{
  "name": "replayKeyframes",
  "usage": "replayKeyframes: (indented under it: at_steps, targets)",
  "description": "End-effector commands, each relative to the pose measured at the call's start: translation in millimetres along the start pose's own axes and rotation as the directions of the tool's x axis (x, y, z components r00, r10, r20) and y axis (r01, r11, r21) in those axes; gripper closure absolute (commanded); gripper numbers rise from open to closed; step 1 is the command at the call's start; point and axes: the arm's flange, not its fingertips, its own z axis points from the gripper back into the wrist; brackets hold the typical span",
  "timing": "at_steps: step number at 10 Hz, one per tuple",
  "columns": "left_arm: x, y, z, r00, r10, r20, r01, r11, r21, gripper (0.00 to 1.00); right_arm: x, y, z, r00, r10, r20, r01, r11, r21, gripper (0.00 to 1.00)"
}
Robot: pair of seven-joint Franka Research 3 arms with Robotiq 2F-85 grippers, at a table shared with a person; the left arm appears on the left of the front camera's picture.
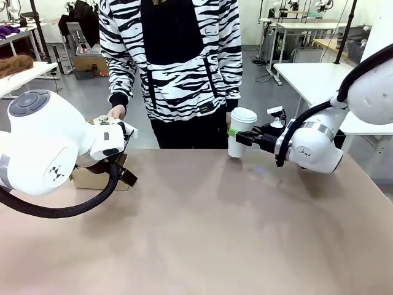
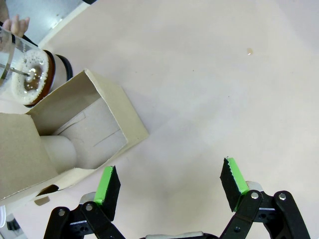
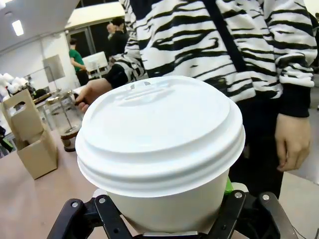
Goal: Pour a drink into a cup and package it in a carrier.
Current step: When a person places the Paper Cup Lid on the 600 ml Paper Cup , lift the 600 ml Paper Cup.
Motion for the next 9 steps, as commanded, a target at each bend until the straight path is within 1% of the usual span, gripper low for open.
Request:
replayKeyframes:
  at_steps: [1, 2, 3, 4, 6, 8, 9]
  targets:
    - [0.0, 0.3, 0.5, 1.0, 0.001, 0.002, -0.001, 1.0, -0.002, 0.0, 45.6, 21.8, 20.9, 0.999, 0.038, -0.038, -0.036, 0.999, 0.033, 0.2]
    - [0.0, 0.3, 0.5, 1.0, 0.001, 0.002, -0.001, 1.0, -0.002, 0.0, 79.9, 35.6, 34.4, 0.998, 0.062, -0.029, -0.061, 0.997, 0.039, 0.2]
    - [0.0, 0.3, 0.5, 1.0, 0.001, 0.002, -0.001, 1.0, -0.002, 0.0, 111.0, 47.1, 47.1, 0.998, 0.058, -0.028, -0.057, 0.997, 0.053, 0.2]
    - [0.0, 0.3, 0.5, 1.0, 0.001, 0.002, -0.001, 1.0, -0.002, 0.0, 142.6, 60.6, 62.5, 0.998, 0.016, -0.055, -0.012, 0.997, 0.074, 0.2]
    - [0.0, 0.3, 0.5, 1.0, 0.001, 0.002, -0.001, 1.0, -0.002, 0.0, 208.6, 96.2, 98.7, 0.999, 0.002, -0.038, 0.0, 0.999, 0.046, 0.2]
    - [0.0, 0.3, 0.5, 1.0, 0.001, 0.002, -0.001, 1.0, -0.002, 0.0, 253.9, 121.6, 128.0, 0.999, 0.006, -0.032, -0.005, 1.0, 0.014, 0.2]
    - [0.0, 0.3, 0.5, 1.0, 0.001, 0.002, -0.001, 1.0, -0.002, 0.0, 265.9, 130.8, 137.6, 0.999, 0.01, -0.044, -0.01, 1.0, 0.007, 0.2]
